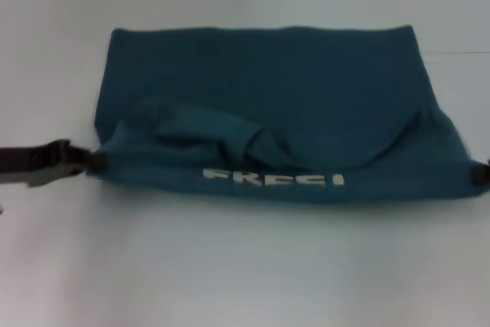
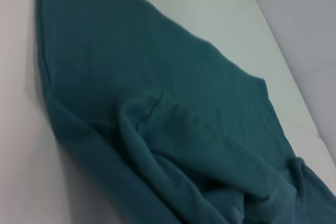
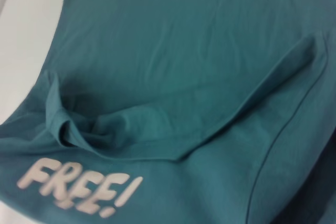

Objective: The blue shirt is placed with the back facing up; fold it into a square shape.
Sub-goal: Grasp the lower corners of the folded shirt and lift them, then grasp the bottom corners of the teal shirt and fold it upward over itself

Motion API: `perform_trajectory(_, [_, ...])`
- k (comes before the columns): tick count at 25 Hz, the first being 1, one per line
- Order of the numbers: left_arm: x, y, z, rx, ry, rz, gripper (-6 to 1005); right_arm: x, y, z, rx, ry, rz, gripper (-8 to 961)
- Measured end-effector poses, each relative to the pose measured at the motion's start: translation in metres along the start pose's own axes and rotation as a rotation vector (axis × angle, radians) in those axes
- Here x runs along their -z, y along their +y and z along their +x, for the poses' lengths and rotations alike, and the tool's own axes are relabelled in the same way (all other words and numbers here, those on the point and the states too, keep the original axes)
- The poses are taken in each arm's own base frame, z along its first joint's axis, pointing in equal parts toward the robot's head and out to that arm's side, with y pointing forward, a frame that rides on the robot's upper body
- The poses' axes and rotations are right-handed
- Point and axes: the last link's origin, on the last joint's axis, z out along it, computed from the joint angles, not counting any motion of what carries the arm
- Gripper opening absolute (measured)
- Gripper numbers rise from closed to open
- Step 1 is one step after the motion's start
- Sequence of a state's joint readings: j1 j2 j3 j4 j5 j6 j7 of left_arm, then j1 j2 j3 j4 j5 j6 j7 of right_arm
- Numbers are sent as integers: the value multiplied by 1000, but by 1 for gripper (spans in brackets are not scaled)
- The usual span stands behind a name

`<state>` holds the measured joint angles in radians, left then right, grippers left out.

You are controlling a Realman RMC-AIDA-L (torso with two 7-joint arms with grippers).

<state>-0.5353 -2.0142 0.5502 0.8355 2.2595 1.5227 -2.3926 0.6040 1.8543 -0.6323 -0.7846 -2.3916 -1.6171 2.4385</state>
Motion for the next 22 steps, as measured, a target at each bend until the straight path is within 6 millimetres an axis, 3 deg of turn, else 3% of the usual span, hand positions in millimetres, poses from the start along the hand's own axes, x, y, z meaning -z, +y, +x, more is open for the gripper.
perform_trajectory(5, [32,0,-23,36,-140,-54,7,17,-5,25,-45,71,-51,51])
perform_trajectory(13, [50,-1,-59,70,-353,-47,6,19,2,69,-54,267,-159,51])
perform_trajectory(16, [51,1,-62,70,-378,-55,6,20,3,71,-52,272,-171,50])
perform_trajectory(19, [49,3,-49,57,-349,-43,6,21,3,63,-47,232,-168,50])
perform_trajectory(21, [47,4,-40,54,-331,-30,6,22,4,53,-40,190,-164,50])
perform_trajectory(22, [46,5,-33,53,-317,-17,6,24,4,37,-40,120,-150,50])
